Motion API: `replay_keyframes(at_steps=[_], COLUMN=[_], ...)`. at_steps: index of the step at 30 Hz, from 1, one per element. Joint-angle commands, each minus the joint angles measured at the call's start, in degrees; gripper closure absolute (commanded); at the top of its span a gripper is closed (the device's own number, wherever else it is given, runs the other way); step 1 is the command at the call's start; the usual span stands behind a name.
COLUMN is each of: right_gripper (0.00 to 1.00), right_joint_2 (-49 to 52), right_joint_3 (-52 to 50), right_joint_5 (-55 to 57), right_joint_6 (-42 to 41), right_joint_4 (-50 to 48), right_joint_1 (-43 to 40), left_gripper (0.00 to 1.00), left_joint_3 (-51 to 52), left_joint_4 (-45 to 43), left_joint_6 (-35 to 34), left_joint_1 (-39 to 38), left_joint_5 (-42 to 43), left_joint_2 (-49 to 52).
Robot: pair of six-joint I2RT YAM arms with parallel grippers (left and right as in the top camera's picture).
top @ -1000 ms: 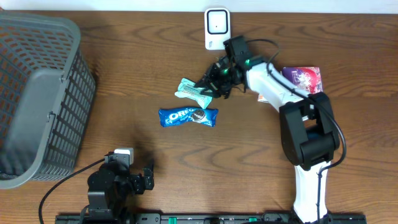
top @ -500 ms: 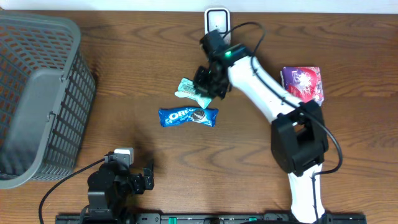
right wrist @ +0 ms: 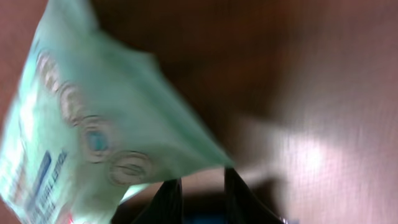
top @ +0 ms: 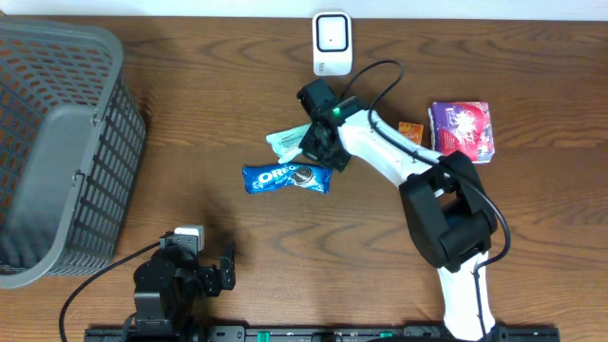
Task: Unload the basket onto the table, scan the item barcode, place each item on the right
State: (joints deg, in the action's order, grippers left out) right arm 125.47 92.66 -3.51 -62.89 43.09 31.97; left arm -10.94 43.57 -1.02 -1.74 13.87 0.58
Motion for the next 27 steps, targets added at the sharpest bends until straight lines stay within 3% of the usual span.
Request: replay_keyframes(at_steps=[1, 5, 9, 10, 11, 13, 14, 18, 23, 27], right_gripper=[0.81, 0.78, 0.72, 0.59, 0.48, 0.17, 0.12, 0.03, 0.01, 0.02], right_joint_2=[0.37, 0.35, 0.33, 0.35, 0.35, 0.35, 0.35, 0.35, 0.35, 0.35], right_joint_3=[0.66, 5.01, 9.57, 9.62, 9.6, 9.55, 9.55, 9.53, 7.23, 2.27], right_joint_5=[4.2, -0.79, -21.31, -29.97, -30.47, -29.53, -29.11, -26.16, -18.18, -12.92], right_joint_6=[9.07, 15.87, 20.9, 22.88, 22.99, 22.95, 22.95, 22.88, 17.03, 12.52], right_joint_4=[-3.65, -3.06, -3.06, -2.51, -1.46, 1.16, 2.01, 3.91, 3.87, -1.81], right_joint_1=[-4.35, -8.52, -11.85, -12.15, -11.89, -10.8, -10.19, -7.63, -4.35, -2.82], left_gripper=[0.02, 0.02, 0.02, 0.02, 0.02, 0.02, 0.02, 0.02, 0.02, 0.02], left_joint_3=[0.22, 0.22, 0.22, 0.22, 0.22, 0.22, 0.22, 0.22, 0.22, 0.22], left_joint_4=[1.18, 1.18, 1.18, 1.18, 1.18, 1.18, 1.18, 1.18, 1.18, 1.18], left_joint_6=[0.96, 0.96, 0.96, 0.96, 0.96, 0.96, 0.96, 0.96, 0.96, 0.96], left_joint_1=[-0.22, -0.22, -0.22, -0.22, -0.22, -0.22, -0.22, -0.22, -0.22, -0.22], left_joint_5=[0.68, 0.68, 0.68, 0.68, 0.68, 0.68, 0.68, 0.68, 0.68, 0.68], left_joint_2=[-0.35, -0.35, -0.35, -0.35, -0.35, -0.35, -0.35, -0.35, -0.35, -0.35])
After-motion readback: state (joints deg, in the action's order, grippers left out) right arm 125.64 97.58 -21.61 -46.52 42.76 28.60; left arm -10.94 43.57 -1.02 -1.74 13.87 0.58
